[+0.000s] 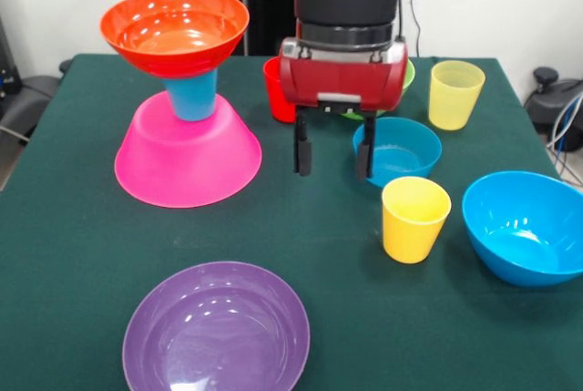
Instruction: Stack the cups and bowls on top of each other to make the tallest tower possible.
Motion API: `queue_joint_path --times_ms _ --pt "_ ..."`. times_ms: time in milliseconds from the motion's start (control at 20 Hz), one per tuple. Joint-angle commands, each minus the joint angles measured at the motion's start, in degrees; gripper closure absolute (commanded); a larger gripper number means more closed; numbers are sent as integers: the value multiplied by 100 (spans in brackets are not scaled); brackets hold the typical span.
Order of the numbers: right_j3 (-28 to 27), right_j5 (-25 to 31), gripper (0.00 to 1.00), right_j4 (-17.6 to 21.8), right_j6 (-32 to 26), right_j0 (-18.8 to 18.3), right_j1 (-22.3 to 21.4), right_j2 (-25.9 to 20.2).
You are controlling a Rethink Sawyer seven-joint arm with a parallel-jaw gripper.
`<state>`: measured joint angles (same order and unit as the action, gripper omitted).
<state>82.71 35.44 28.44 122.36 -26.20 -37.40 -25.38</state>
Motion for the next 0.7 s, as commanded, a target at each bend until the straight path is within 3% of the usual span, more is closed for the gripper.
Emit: queue_joint_path --times_ms 50,200,550,700 --pt "64 2087 0 -192 -1835 -59 657 -455" --pt "12 2831 0 -286 -2027 -99 779 -515" --pt "-201 3934 0 -170 -2475 -158 1107 -732" --pt "-269 3942 0 -61 -2574 -184 1200 -853"
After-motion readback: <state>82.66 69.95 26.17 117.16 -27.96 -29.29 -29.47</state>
